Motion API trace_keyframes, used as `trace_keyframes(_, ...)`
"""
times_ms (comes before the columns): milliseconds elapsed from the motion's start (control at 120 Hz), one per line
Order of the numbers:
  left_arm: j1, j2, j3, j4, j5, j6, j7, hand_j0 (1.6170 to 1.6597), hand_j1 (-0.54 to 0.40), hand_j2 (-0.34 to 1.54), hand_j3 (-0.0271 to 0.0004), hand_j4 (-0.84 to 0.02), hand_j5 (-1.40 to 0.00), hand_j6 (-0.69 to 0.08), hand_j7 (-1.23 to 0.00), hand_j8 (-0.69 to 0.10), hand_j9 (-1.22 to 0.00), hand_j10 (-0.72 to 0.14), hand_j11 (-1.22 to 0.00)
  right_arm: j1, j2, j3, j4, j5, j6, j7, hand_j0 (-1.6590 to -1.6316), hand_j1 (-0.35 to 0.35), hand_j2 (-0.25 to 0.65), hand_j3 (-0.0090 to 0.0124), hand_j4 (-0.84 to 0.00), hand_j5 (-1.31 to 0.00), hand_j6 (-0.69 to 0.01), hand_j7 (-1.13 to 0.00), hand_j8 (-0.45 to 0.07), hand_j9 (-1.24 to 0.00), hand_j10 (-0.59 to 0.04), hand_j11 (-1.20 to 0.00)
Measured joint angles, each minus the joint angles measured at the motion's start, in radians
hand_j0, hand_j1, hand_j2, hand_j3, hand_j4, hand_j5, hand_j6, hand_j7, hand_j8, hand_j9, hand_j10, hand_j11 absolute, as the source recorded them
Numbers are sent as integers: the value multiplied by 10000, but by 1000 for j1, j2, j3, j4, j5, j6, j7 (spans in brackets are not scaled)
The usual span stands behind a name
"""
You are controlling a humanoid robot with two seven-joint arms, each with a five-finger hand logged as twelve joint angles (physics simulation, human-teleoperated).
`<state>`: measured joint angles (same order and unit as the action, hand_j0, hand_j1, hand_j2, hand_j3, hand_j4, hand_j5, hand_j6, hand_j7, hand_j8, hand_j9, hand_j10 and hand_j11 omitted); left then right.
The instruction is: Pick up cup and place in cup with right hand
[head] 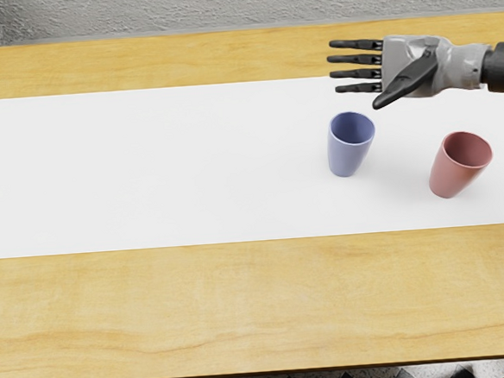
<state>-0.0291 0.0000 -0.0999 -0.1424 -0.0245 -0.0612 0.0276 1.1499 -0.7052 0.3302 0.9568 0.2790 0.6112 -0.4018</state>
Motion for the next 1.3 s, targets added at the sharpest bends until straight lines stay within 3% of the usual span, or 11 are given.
trace_keyframes(208, 0, 0, 0, 1, 0, 0, 0, 16581, 3371, 21, -1, -103, -131, -104, -130, -103, -130, -102, -130, 1, 4, 2, -5, -32, 0, 3, -16580, -3491, 3, 0, 1, 3, 28, 0, 22, 3, 16, 2)
trace_keyframes(350, 0, 0, 0, 0, 0, 0, 0, 16581, 3372, 21, -1, -103, -130, -103, -130, -103, -129, -101, -129, 14, 29, 63, -13, -317, 0, 36, -16581, -3491, 5, 0, 0, 3, 23, 0, 19, 2, 14, 2)
trace_keyframes(425, 0, 0, 0, 0, 0, 0, 0, 16581, 3372, 21, -1, -102, -130, -103, -129, -103, -129, -101, -129, 20, 52, 78, -11, -470, -13, 71, -16581, -3491, 5, 0, -1, 2, 15, 0, 12, 2, 10, 2)
trace_keyframes(525, 0, 0, 0, 0, 0, 0, 0, 16581, 3371, 21, -1, -104, -131, -104, -131, -104, -131, -103, -131, 27, 72, 86, 11, -654, -80, 110, -16581, -3491, 5, 0, -4, 1, 5, 0, 5, 1, 4, 1)
trace_keyframes(658, 0, 0, 0, 0, 0, 0, 0, 16581, 3371, 21, -1, -103, -131, -104, -130, -104, -130, -102, -130, 23, 95, 79, 57, -817, -198, 130, -16581, -3491, 6, 0, -10, -1, -8, 0, -6, 0, -3, 0)
trace_keyframes(883, 0, 0, 0, 0, 0, 0, 0, 16581, 3371, 21, -1, -104, -131, -104, -131, -104, -131, -102, -130, 10, 117, 22, 87, -919, -312, 140, -16581, -3491, 8, 0, -16, -2, -22, 0, -16, -1, -10, -1)
trace_keyframes(1133, 0, 0, 0, 0, 0, 0, 0, 16581, 3371, 21, -1, -103, -131, -104, -130, -104, -130, -102, -130, -16, 134, -44, 91, -975, -398, 206, -16581, -3491, 11, 0, -18, -3, -26, 0, -19, -2, -13, -1)
trace_keyframes(1300, 0, 0, 0, 0, 0, 0, 0, 16581, 3372, 21, -1, -103, -130, -103, -129, -103, -129, -101, -129, -35, 155, -66, 91, -1007, -458, 223, -16581, -3491, 12, 0, -20, -3, -29, 0, -22, -2, -15, -1)
